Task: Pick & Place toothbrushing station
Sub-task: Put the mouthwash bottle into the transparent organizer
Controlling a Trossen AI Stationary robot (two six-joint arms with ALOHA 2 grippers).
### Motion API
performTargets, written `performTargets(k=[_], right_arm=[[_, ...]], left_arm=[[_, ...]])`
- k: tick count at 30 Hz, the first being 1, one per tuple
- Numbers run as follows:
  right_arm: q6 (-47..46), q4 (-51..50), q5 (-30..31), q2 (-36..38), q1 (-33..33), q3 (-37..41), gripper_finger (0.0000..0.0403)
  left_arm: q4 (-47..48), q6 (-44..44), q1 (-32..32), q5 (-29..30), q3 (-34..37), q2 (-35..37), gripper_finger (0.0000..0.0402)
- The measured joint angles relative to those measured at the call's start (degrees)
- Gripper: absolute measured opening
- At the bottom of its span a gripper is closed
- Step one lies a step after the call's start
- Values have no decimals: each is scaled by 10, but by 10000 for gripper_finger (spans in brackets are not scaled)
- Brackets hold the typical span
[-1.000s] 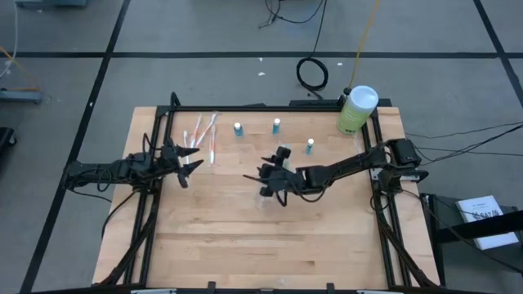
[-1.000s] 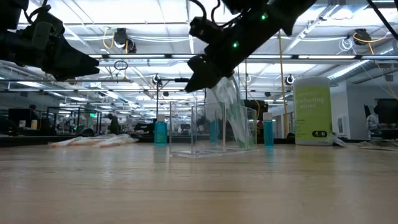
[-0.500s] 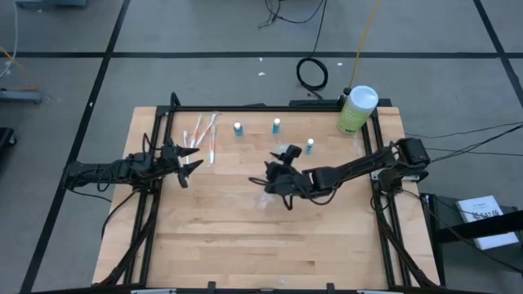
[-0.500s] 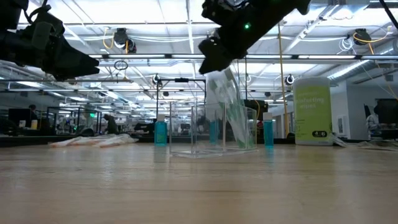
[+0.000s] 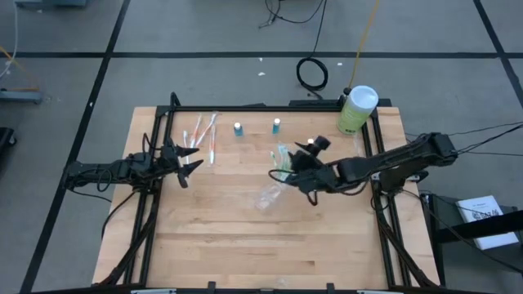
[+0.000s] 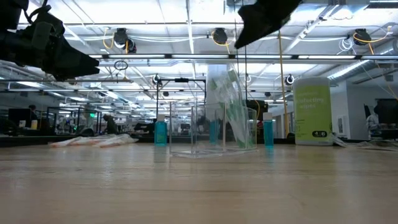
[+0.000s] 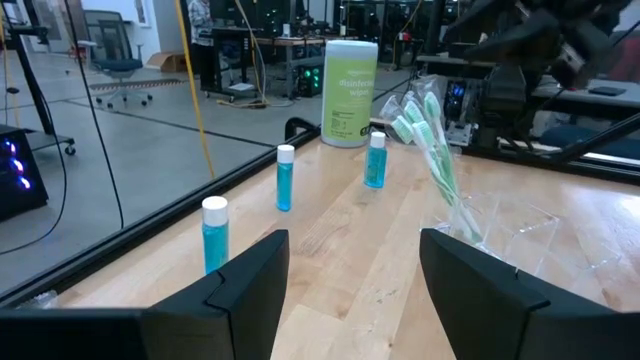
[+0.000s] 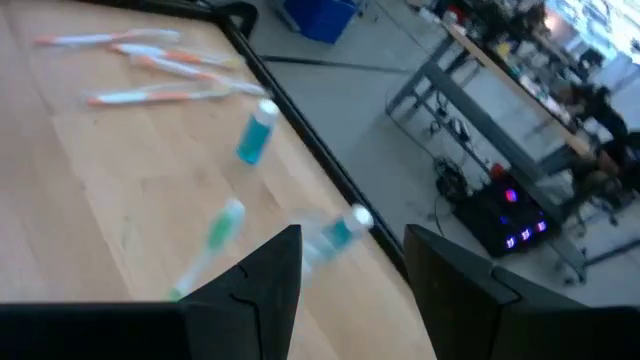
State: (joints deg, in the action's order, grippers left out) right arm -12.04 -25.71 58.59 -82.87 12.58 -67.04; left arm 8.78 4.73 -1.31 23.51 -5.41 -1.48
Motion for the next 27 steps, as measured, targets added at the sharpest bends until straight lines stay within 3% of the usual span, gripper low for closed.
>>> performTargets(k=[4, 10, 12, 17, 24, 27], right_arm=[[-116, -88, 15, 55, -1, 54, 168], [-235, -61, 8, 138, -20, 196, 160], [-228, -38, -41, 158, -51, 225, 161], [-209, -20, -265, 176, -168, 233, 182], [-159, 20, -365, 170, -294, 226, 202], [-144, 34, -377, 155, -321, 226, 199]], left_arm=[[0, 0, 0, 0, 0, 0, 235], [0, 0, 0, 0, 0, 0, 235], [0, 0, 0, 0, 0, 0, 234], [0, 0, 0, 0, 0, 0, 235], [0, 0, 0, 0, 0, 0, 235], [0, 0, 0, 0, 0, 0, 235]])
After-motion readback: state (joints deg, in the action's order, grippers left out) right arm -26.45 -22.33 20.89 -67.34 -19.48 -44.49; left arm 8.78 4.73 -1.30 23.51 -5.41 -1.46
